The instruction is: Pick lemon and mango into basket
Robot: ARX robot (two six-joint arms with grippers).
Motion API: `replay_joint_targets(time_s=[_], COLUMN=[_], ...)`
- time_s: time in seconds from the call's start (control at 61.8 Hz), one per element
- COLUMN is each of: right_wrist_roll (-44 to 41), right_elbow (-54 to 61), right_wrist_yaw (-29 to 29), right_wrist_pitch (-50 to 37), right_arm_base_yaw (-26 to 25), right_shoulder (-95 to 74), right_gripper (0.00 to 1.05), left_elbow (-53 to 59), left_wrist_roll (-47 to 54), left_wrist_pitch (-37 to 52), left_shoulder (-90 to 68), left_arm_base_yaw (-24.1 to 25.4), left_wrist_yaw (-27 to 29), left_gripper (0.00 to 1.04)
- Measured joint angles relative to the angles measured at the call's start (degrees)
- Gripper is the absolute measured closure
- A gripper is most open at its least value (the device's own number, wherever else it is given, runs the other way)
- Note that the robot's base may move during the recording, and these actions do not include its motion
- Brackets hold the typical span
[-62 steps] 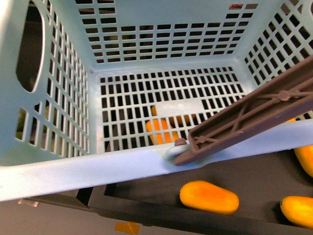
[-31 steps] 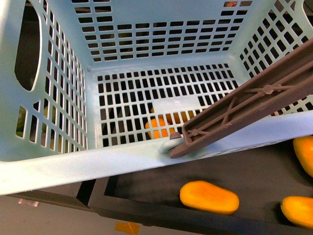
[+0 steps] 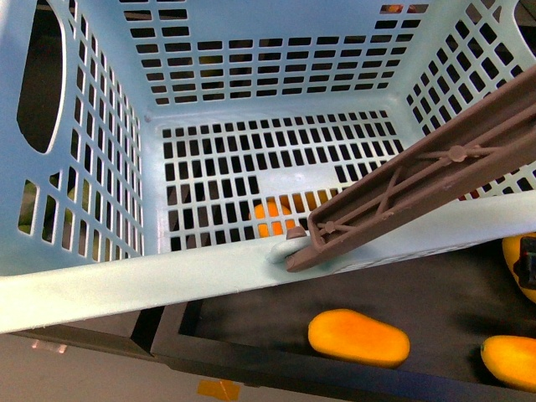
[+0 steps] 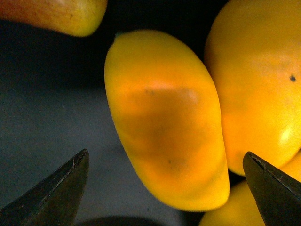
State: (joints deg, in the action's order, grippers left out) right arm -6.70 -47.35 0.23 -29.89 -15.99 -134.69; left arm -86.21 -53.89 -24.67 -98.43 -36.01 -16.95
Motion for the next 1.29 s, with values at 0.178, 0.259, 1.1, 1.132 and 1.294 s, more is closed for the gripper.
replay_joint_targets(time_s=[0.178,0.259,1.1,1.132,1.294], right_wrist_roll=[2.01,2.84,7.26,7.37,7.37], right_elbow=[-7.78,-10.47,-16.74,-15.63,-9.77], right_wrist_yaw=[0.37,0.37,0.61,0.07,-2.84], right_wrist_pitch=[3.89,5.18,9.18,8.79,7.15], right_arm_base_yaw=[1.38,1.73,1.36,0.87,-2.12], right_shoulder=[-4.15,-5.7,-10.1,-9.29,-2.84], right_gripper=[0.09,0.09,0.43,0.43,0.44], left_elbow=[0.0,0.0,0.0,0.0,0.0], left_wrist_roll=[0.04,0.02,0.02,0.02,0.04], left_wrist_pitch=[0.0,0.0,0.0,0.0,0.0], left_shoulder=[0.0,0.0,0.0,0.0,0.0], left_arm_base_yaw=[0.0,0.0,0.0,0.0,0.0], left_wrist_yaw=[0.2,0.17,0.04,0.04,0.09], left_gripper=[1.0,1.0,1.0,1.0,1.0])
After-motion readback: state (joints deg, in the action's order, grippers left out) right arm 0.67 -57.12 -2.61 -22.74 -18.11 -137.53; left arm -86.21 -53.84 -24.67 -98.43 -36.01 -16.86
